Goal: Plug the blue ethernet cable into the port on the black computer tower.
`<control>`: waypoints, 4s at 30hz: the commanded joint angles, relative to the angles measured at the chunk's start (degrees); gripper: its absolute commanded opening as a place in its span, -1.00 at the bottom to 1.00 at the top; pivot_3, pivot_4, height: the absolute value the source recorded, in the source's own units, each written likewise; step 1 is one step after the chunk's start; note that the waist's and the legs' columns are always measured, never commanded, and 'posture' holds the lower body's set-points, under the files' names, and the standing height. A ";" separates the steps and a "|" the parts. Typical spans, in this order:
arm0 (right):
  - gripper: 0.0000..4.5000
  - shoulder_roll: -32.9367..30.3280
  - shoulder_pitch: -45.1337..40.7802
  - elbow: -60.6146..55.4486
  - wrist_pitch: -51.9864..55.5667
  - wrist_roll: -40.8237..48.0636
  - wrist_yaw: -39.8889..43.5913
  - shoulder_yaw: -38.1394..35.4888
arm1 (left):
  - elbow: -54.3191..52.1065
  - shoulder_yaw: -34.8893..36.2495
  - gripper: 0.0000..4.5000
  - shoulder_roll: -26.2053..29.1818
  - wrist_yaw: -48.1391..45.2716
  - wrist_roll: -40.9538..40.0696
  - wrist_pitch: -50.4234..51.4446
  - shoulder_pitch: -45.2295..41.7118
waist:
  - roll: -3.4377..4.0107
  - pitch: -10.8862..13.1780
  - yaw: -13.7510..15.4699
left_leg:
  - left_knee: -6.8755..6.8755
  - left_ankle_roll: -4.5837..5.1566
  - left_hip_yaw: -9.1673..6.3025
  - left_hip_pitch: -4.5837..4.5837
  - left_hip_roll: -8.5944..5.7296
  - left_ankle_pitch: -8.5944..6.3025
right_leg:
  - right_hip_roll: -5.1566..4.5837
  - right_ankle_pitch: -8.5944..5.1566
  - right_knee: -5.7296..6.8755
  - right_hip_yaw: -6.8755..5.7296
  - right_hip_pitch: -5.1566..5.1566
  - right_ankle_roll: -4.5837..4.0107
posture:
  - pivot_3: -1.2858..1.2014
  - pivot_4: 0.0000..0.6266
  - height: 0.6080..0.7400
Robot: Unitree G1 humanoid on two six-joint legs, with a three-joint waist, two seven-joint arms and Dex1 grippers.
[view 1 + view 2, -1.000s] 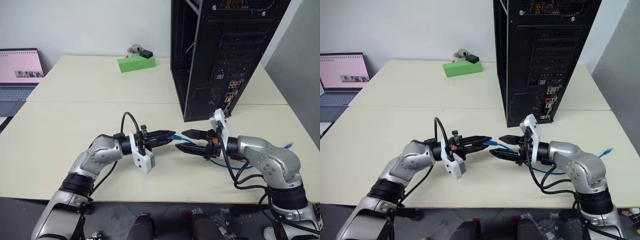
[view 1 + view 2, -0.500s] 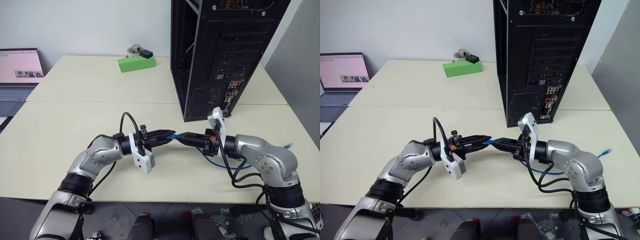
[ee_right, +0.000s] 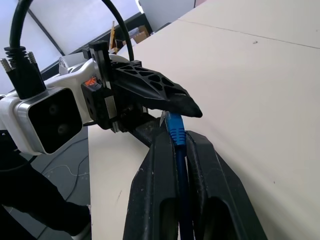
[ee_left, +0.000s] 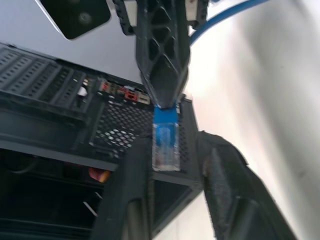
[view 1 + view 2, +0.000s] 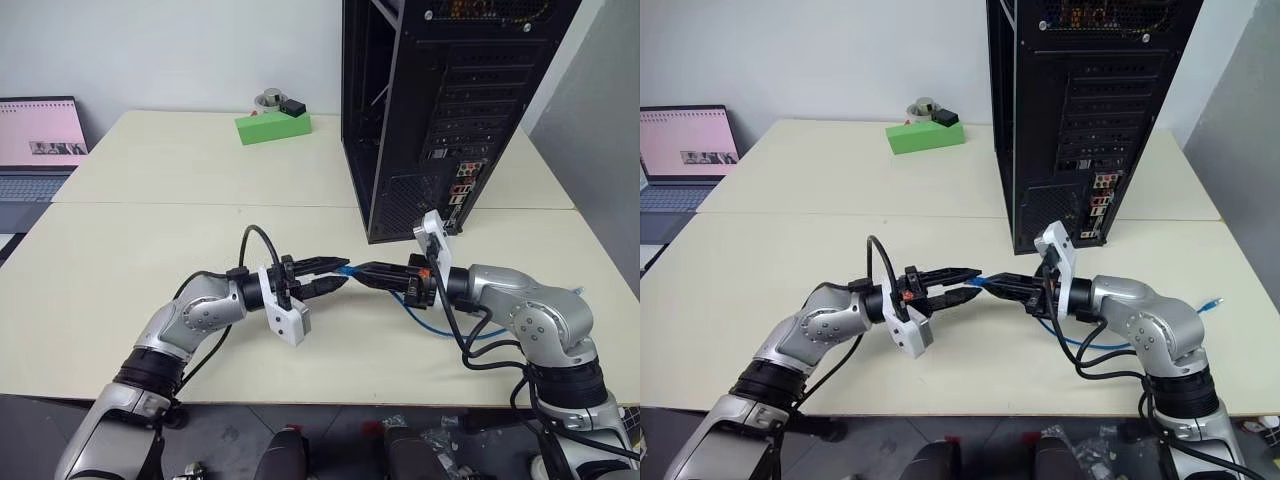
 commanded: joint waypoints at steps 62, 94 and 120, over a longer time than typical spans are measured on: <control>-1.00 2.46 1.25 7.29 -26.01 -30.23 -31.20 -11.65 | -23.35 -4.15 0.99 -36.77 12.26 -17.95 65.52 0.28 | 0.01 -0.01 0.07 | 0.01 -0.02 0.04 0.00 -0.07 0.01 | -0.03 0.00 -0.03 0.09 0.03 0.01 | 0.03 -0.52 1.00; -1.00 11.51 -1.20 9.35 -25.45 -32.32 -39.20 -10.31 | -24.24 -3.61 0.99 -38.29 11.62 -20.16 63.94 0.76 | 0.04 -0.02 -0.19 | 0.01 -0.02 0.06 0.02 -0.06 0.01 | -0.02 0.00 -0.02 0.11 0.02 0.01 | 0.03 -0.52 1.00; 0.32 5.44 0.58 6.33 -21.82 -29.79 -32.23 -13.27 | -24.41 -3.25 1.00 -37.81 11.82 -20.03 64.61 1.02 | 0.05 -0.03 -0.44 | 0.00 -0.01 0.08 0.00 -0.07 0.01 | -0.03 0.01 -0.06 0.14 0.02 0.03 | 0.03 -0.52 1.00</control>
